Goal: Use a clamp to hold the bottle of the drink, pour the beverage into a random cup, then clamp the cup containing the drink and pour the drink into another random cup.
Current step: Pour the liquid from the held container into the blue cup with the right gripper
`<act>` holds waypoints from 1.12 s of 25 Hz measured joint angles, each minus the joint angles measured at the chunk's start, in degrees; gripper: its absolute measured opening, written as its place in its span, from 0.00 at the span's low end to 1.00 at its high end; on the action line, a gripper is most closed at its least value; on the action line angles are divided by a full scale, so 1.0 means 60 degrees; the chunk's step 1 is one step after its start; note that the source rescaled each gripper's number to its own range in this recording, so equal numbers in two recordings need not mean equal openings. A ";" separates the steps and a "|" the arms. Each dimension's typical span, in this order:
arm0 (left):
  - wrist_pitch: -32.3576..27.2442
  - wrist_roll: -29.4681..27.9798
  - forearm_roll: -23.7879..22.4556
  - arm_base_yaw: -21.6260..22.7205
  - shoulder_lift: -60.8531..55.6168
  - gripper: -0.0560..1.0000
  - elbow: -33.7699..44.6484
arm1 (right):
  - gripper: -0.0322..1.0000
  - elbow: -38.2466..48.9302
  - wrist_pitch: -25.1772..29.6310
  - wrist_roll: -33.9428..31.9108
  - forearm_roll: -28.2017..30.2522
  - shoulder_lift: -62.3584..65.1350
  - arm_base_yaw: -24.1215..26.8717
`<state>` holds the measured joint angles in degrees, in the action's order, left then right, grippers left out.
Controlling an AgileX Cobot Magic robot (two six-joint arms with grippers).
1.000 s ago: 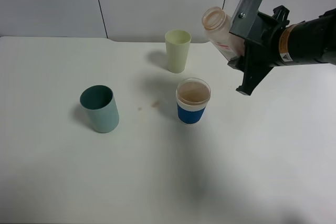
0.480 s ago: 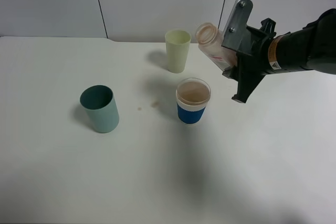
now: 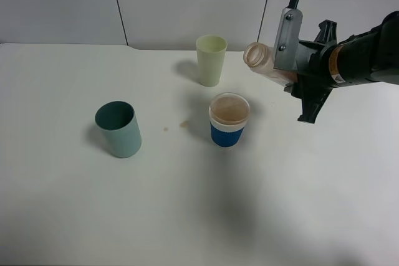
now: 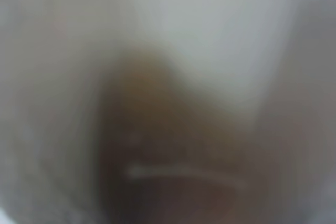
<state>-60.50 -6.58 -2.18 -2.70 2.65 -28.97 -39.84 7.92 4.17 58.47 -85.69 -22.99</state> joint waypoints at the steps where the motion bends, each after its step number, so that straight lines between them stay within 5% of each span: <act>1: 0.0000 0.0000 0.0000 0.0000 0.0000 0.53 0.0000 | 0.05 0.0000 -0.0037 0.0000 0.0007 0.0000 0.0000; 28: 0.0000 0.0000 0.0000 0.0000 0.0000 0.53 0.0000 | 0.05 0.0000 0.0611 -0.0006 0.1750 -0.0345 -0.0455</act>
<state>-60.50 -6.58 -2.18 -2.70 2.65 -28.97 -39.84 11.59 4.13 68.97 -87.76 -25.72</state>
